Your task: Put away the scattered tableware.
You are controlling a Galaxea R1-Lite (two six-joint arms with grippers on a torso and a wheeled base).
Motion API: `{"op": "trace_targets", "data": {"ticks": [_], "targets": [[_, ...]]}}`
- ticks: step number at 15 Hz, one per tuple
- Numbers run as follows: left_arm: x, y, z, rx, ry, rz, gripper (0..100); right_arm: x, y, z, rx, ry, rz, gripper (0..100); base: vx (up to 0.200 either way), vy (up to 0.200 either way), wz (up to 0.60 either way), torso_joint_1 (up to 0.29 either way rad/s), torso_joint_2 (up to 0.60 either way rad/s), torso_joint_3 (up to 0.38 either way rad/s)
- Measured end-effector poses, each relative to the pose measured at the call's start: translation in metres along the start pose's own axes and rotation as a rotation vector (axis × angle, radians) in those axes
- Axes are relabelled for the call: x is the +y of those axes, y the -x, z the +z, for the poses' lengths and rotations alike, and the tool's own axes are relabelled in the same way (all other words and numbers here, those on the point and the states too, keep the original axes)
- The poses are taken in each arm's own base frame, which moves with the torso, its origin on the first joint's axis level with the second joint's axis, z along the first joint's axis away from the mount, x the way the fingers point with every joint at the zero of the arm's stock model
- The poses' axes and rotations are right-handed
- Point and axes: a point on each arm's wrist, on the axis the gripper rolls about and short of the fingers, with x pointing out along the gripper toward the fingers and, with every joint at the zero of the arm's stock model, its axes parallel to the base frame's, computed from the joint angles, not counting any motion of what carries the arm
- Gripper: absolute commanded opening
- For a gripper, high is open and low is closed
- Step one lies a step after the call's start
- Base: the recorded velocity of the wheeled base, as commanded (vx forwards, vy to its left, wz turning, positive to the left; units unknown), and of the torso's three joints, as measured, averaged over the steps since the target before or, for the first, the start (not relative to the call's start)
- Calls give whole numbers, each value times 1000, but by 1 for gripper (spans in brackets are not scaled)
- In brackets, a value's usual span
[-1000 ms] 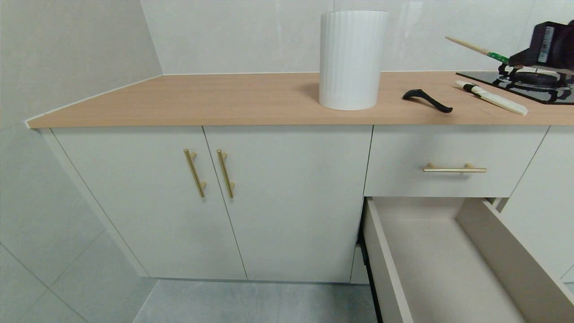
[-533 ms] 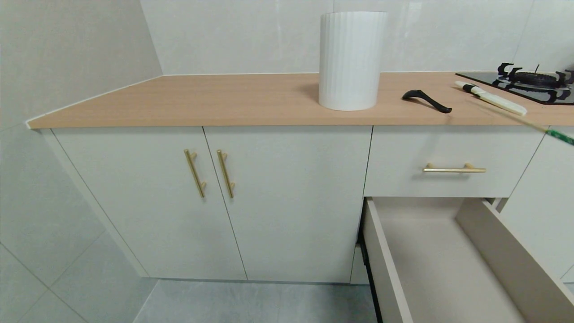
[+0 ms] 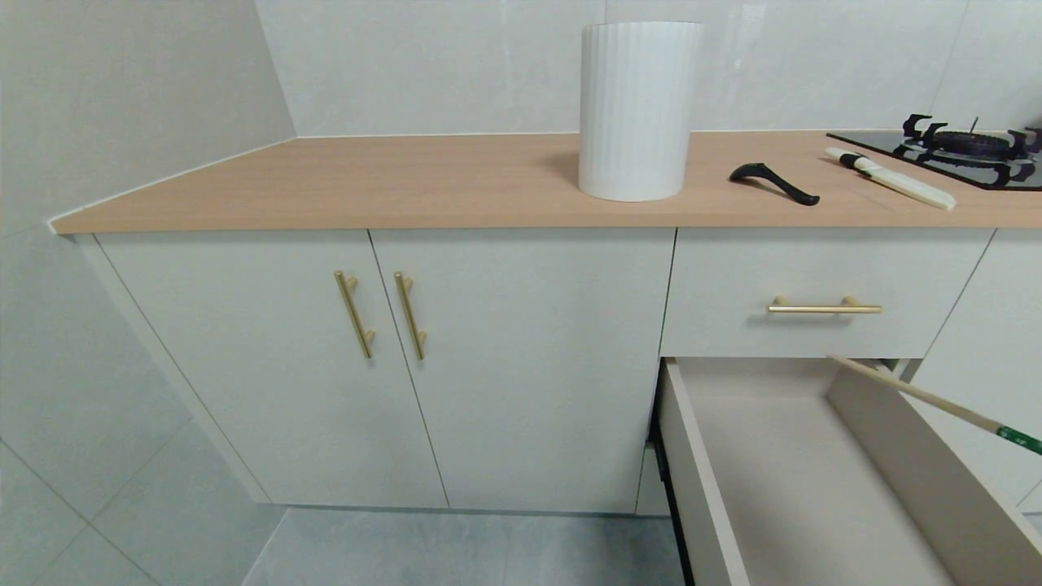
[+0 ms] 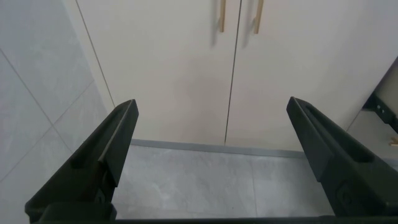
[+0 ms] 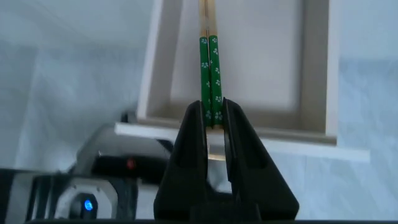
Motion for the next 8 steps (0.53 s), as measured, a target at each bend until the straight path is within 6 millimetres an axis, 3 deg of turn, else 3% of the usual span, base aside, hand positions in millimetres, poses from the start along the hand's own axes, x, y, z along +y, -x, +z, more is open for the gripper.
{"op": "trace_targets", "data": {"ticks": [2, 5, 8], "targets": [[0, 0, 0, 0, 0, 0, 100, 0, -26, 1, 112, 1, -18, 0, 0, 0, 0, 0, 0, 0], [0, 0, 0, 0, 0, 0, 100, 3, -86, 11, 289, -2, -46, 0, 0, 0, 0, 0, 0, 0], [0, 0, 0, 0, 0, 0, 100, 7, -155, 25, 270, 1, -39, 0, 0, 0, 0, 0, 0, 0]]}}
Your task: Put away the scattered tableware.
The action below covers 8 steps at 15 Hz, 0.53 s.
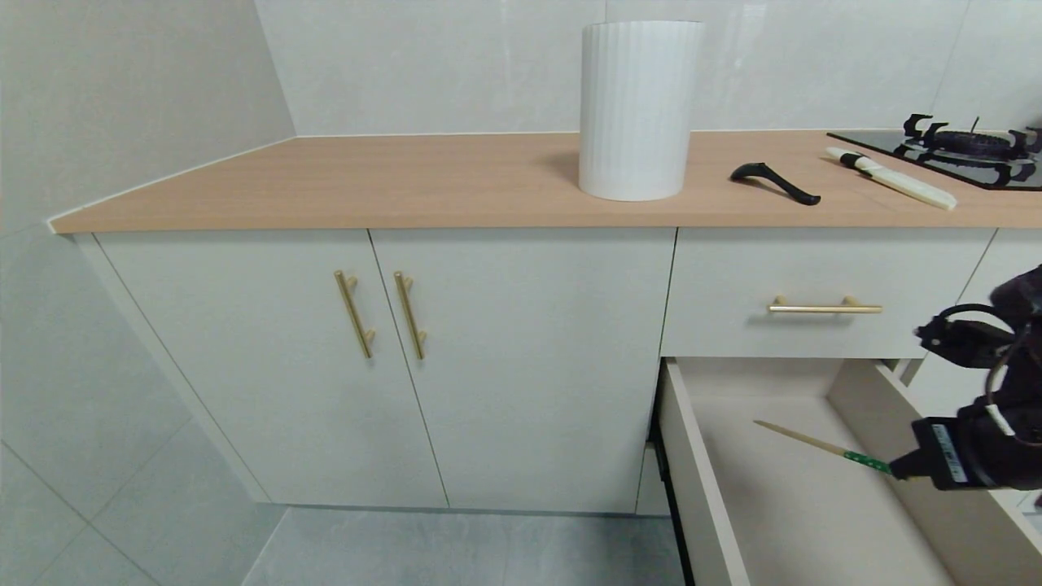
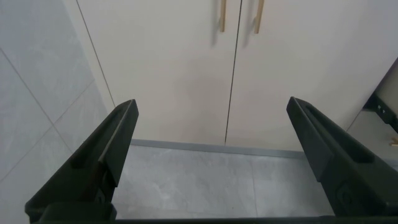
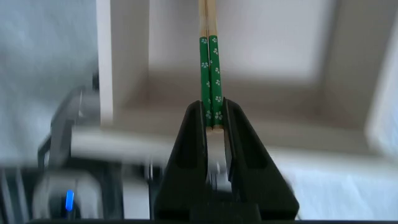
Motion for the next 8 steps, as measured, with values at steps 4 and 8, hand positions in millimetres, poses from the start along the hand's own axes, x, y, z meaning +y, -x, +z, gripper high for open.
{"op": "trace_targets", "data": {"ticks": [4, 8], "targets": [[0, 0, 0, 0, 0, 0, 100, 9, -56, 16, 41, 1, 4, 0, 0, 0, 0, 0, 0, 0], [0, 0, 0, 0, 0, 0, 100, 23, -96, 19, 70, -18, 15, 0, 0, 0, 0, 0, 0, 0]]}}
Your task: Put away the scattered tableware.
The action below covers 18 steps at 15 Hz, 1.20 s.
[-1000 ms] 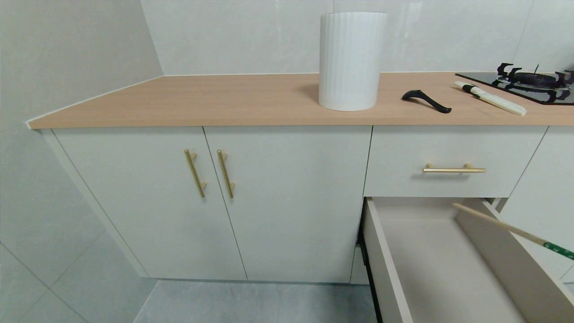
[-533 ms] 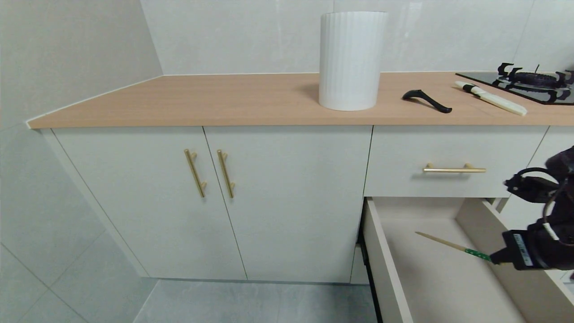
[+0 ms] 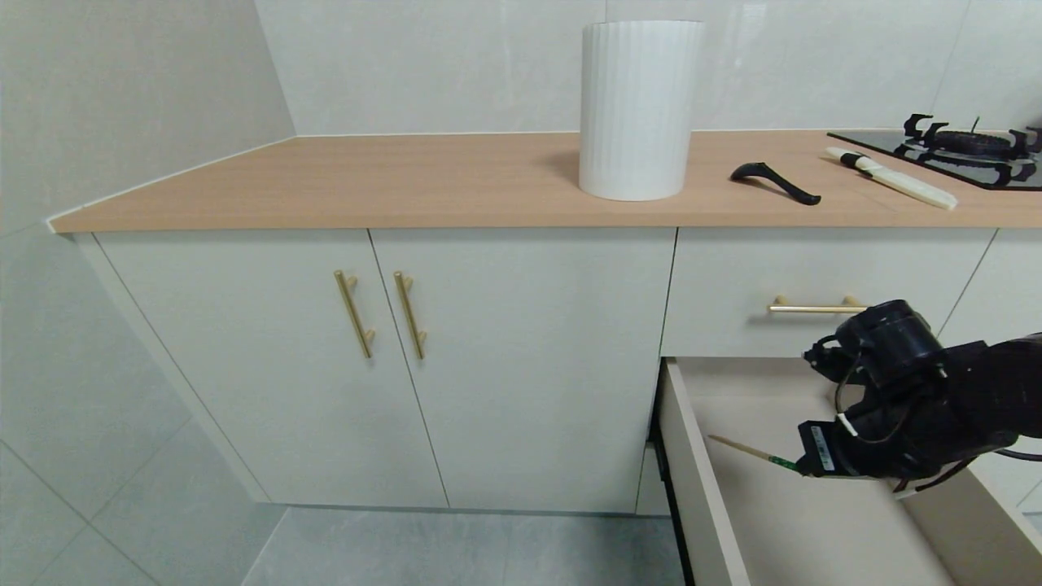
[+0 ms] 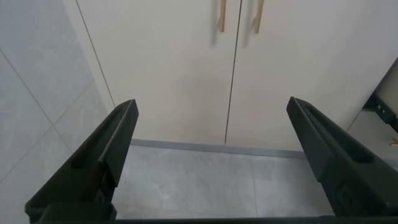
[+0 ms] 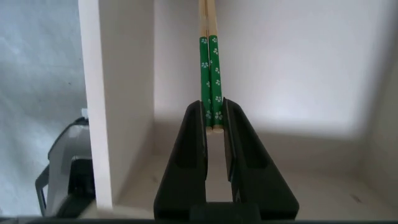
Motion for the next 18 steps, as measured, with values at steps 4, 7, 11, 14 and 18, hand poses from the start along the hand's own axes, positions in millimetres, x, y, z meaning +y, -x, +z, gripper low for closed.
{"op": "trace_targets", "data": {"ticks": [4, 7, 11, 14, 18], "targets": [[0, 0, 0, 0, 0, 0, 100, 5, -36, -2, 41, 3, -5, 0, 0, 0, 0, 0, 0, 0], [0, 0, 0, 0, 0, 0, 100, 4, -62, -8, 63, 3, -10, 0, 0, 0, 0, 0, 0, 0], [0, 0, 0, 0, 0, 0, 100, 2, -91, -15, 65, 1, -14, 0, 0, 0, 0, 0, 0, 0], [0, 0, 0, 0, 0, 0, 100, -1, -114, -20, 15, 0, -50, 0, 0, 0, 0, 0, 0, 0], [0, 0, 0, 0, 0, 0, 100, -6, -133, -31, 61, 0, -87, 0, 0, 0, 0, 0, 0, 0]]}}
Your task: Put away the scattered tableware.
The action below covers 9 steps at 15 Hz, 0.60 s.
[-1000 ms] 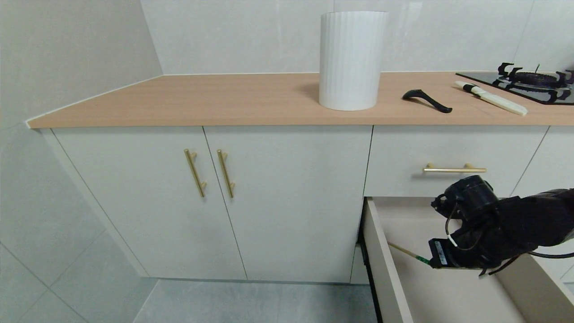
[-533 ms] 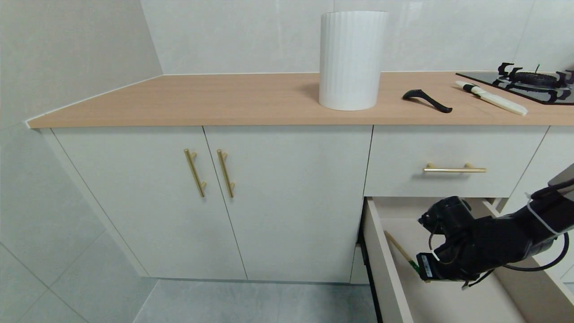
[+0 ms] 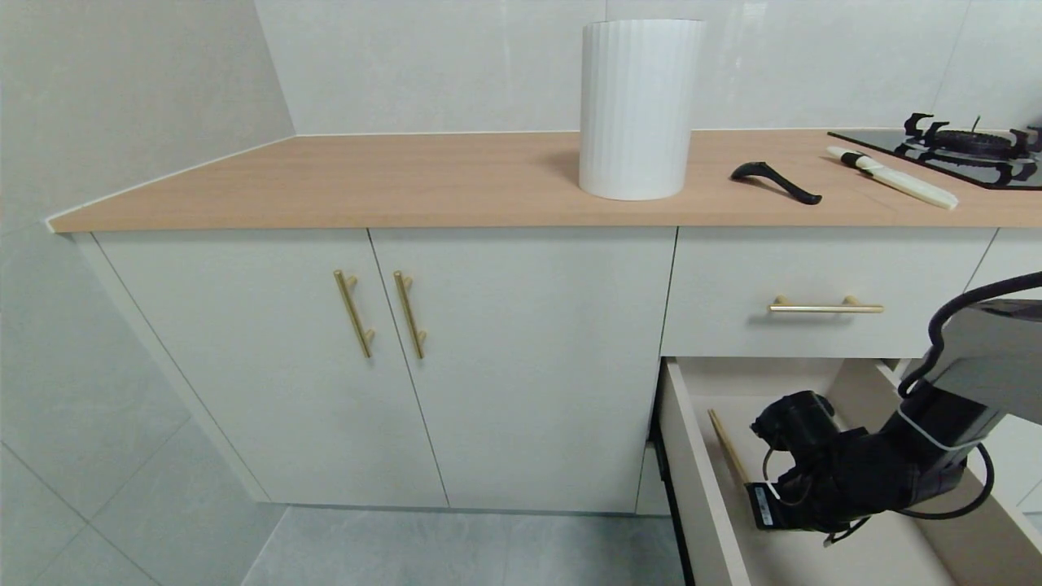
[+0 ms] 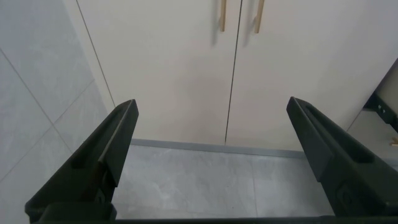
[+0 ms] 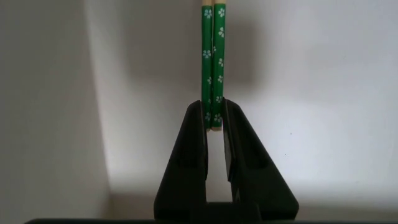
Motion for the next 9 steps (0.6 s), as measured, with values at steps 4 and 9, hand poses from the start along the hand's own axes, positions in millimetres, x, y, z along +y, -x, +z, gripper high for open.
{"op": "trace_targets", "data": {"ticks": [4, 9], "targets": [[0, 0, 0, 0, 0, 0, 100, -1, -5, -3, 18, 0, -5, 0, 0, 0, 0, 0, 0, 0], [0, 0, 0, 0, 0, 0, 100, -3, -7, -2, 20, -6, -7, 100, 0, 0, 0, 0, 0, 0]]}}
